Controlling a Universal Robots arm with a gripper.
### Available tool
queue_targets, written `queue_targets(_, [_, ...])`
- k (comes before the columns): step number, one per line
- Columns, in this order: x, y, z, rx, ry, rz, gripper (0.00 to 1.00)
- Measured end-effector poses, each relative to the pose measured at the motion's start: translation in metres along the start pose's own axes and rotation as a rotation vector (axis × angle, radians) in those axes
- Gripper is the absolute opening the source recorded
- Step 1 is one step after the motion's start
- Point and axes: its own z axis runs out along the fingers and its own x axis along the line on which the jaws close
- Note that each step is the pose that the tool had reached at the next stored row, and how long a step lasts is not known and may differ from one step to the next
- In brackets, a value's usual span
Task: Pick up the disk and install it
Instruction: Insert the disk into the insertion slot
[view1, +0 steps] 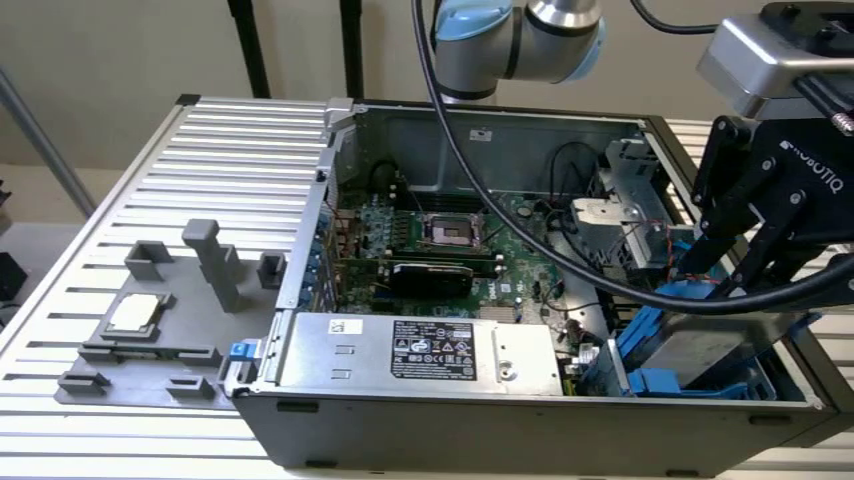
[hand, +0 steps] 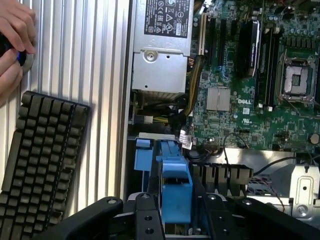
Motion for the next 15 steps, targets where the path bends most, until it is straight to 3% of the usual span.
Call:
queue_targets(1, [0.000,0.0000,0.0006,-0.0001,-0.0006,-0.002,0.41])
queue_targets(4, [0.000,-0.0002,0.0014,-0.0002,-0.0020,-0.007,0.41])
queue_targets(7, [0.000,-0.0031,0.0015,-0.0001,-0.0071,-0.009,0.41])
queue_targets(11, [0.001,-0.0175,0.0011,0.0005,-0.0214,-0.011,0.41])
queue_targets(15, [0.002,-0.0337,0.0006,0.0006,-0.0321,-0.012,0.41])
